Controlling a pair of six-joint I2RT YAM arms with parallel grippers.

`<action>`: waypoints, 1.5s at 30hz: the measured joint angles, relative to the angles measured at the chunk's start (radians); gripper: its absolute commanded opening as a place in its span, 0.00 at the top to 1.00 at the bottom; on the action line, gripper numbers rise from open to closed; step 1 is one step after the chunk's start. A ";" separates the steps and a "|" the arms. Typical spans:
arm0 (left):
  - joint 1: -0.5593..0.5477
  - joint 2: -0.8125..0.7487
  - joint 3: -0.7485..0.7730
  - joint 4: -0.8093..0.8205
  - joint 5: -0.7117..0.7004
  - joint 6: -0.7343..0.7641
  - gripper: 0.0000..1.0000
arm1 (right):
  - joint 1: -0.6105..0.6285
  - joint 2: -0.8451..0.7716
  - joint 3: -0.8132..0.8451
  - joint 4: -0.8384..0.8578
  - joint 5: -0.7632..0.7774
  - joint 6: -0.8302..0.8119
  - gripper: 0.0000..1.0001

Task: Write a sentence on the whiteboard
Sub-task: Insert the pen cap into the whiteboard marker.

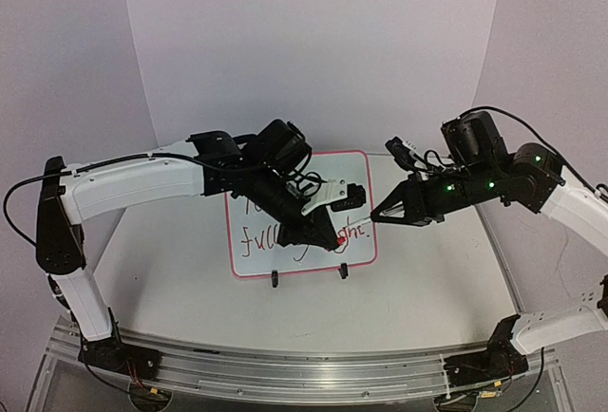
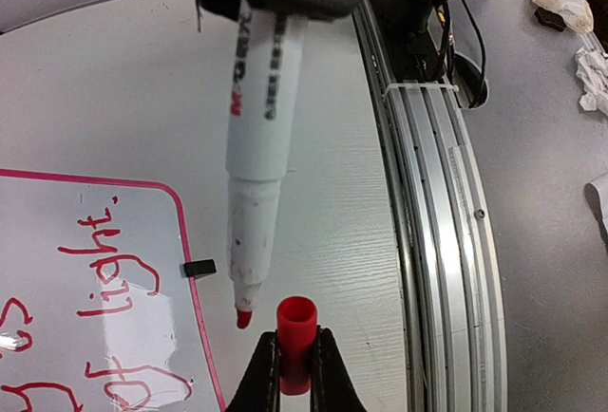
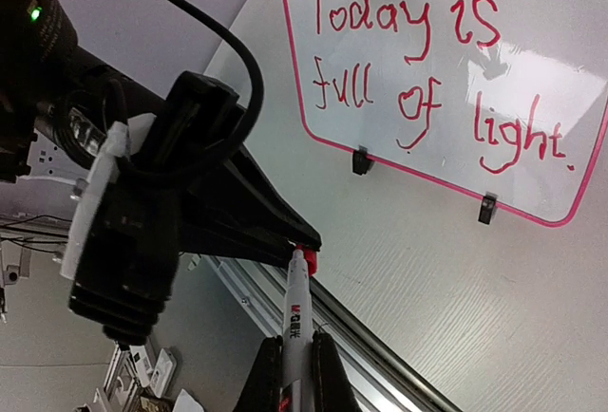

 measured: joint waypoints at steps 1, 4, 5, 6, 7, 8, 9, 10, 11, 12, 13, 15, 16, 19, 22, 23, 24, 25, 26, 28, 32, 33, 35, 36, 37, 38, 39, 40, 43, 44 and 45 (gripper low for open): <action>-0.001 0.005 0.000 -0.007 -0.002 0.001 1.00 | 0.000 0.000 0.002 0.000 -0.003 0.000 1.00; -0.001 0.012 0.000 -0.027 -0.010 0.002 1.00 | 0.000 -0.002 0.004 0.000 -0.012 0.000 1.00; -0.001 0.012 0.000 -0.033 -0.011 0.002 1.00 | 0.000 -0.002 0.004 -0.001 -0.016 0.000 1.00; -0.001 0.012 0.000 -0.036 -0.011 0.003 1.00 | 0.000 -0.002 0.004 -0.002 -0.022 0.000 1.00; -0.001 0.012 0.000 -0.038 -0.011 0.003 1.00 | 0.000 -0.002 0.004 -0.006 -0.029 0.000 1.00; -0.001 0.012 0.000 -0.039 -0.011 0.003 1.00 | 0.000 -0.002 0.006 -0.012 -0.035 0.000 1.00; -0.001 0.012 0.000 -0.039 -0.012 0.003 1.00 | 0.000 -0.001 0.008 -0.018 -0.039 0.000 1.00; -0.001 0.012 0.000 -0.039 -0.011 0.004 1.00 | 0.000 0.001 0.011 -0.024 -0.043 0.000 1.00; -0.001 0.012 0.000 -0.039 -0.011 0.005 1.00 | 0.000 0.004 0.014 -0.029 -0.047 0.000 1.00; -0.001 0.012 0.000 -0.039 -0.011 0.005 1.00 | 0.000 0.008 0.017 -0.034 -0.051 -0.001 1.00; -0.001 0.012 0.000 -0.039 -0.011 0.005 1.00 | 0.000 0.011 0.019 -0.038 -0.055 -0.001 1.00; -0.001 0.013 0.004 -0.043 -0.010 0.006 1.00 | 0.000 0.019 0.022 -0.046 -0.064 -0.002 1.00; -0.001 0.013 0.007 -0.045 -0.010 0.006 1.00 | 0.000 0.022 0.023 -0.048 -0.067 -0.003 1.00; -0.001 0.013 0.014 -0.047 -0.009 0.006 1.00 | 0.000 0.032 0.023 -0.057 -0.072 -0.006 1.00; -0.001 0.013 0.016 -0.048 -0.008 0.006 1.00 | 0.000 0.040 0.023 -0.063 -0.078 -0.012 1.00; -0.001 0.013 0.016 -0.048 -0.008 0.006 1.00 | 0.000 0.043 0.023 -0.067 -0.078 -0.014 1.00; -0.001 0.013 0.017 -0.048 -0.008 0.006 1.00 | 0.000 0.045 0.023 -0.069 -0.078 -0.016 1.00; -0.001 0.013 0.017 -0.048 -0.008 0.006 1.00 | 0.000 0.047 0.023 -0.072 -0.078 -0.018 1.00; -0.001 0.013 0.017 -0.048 -0.008 0.006 1.00 | 0.000 0.048 0.023 -0.074 -0.078 -0.020 1.00; -0.001 0.013 0.017 -0.048 -0.008 0.006 1.00 | 0.000 0.048 0.023 -0.076 -0.078 -0.025 1.00; -0.001 0.013 0.017 -0.048 0.000 0.007 1.00 | 0.000 0.048 0.024 -0.077 -0.077 -0.028 1.00; -0.001 0.013 0.017 -0.048 0.001 0.008 1.00 | 0.000 0.048 0.024 -0.077 -0.077 -0.028 1.00; -0.002 0.013 0.017 -0.048 0.002 0.011 1.00 | 0.000 0.051 0.026 -0.078 -0.077 -0.031 1.00; -0.002 0.013 0.017 -0.048 0.002 0.012 1.00 | 0.000 0.053 0.026 -0.078 -0.077 -0.031 1.00; -0.002 0.013 0.017 -0.048 0.002 0.013 1.00 | 0.000 0.056 0.026 -0.079 -0.077 -0.032 1.00; -0.002 0.014 0.017 -0.050 0.001 0.014 1.00 | 0.000 0.058 0.027 -0.079 -0.077 -0.033 1.00; -0.002 0.015 0.018 -0.052 0.001 0.015 1.00 | 0.000 0.060 0.027 -0.079 -0.077 -0.035 1.00; -0.002 0.016 0.019 -0.054 0.001 0.016 1.00 | 0.000 0.062 0.027 -0.079 -0.078 -0.037 1.00; -0.002 0.016 0.019 -0.057 0.001 0.026 1.00 | 0.000 0.069 0.033 -0.082 -0.078 -0.041 1.00; -0.001 0.016 0.019 -0.058 0.001 0.029 1.00 | 0.000 0.071 0.035 -0.083 -0.078 -0.042 1.00; -0.001 0.016 0.019 -0.059 0.001 0.030 1.00 | 0.000 0.073 0.036 -0.084 -0.078 -0.044 1.00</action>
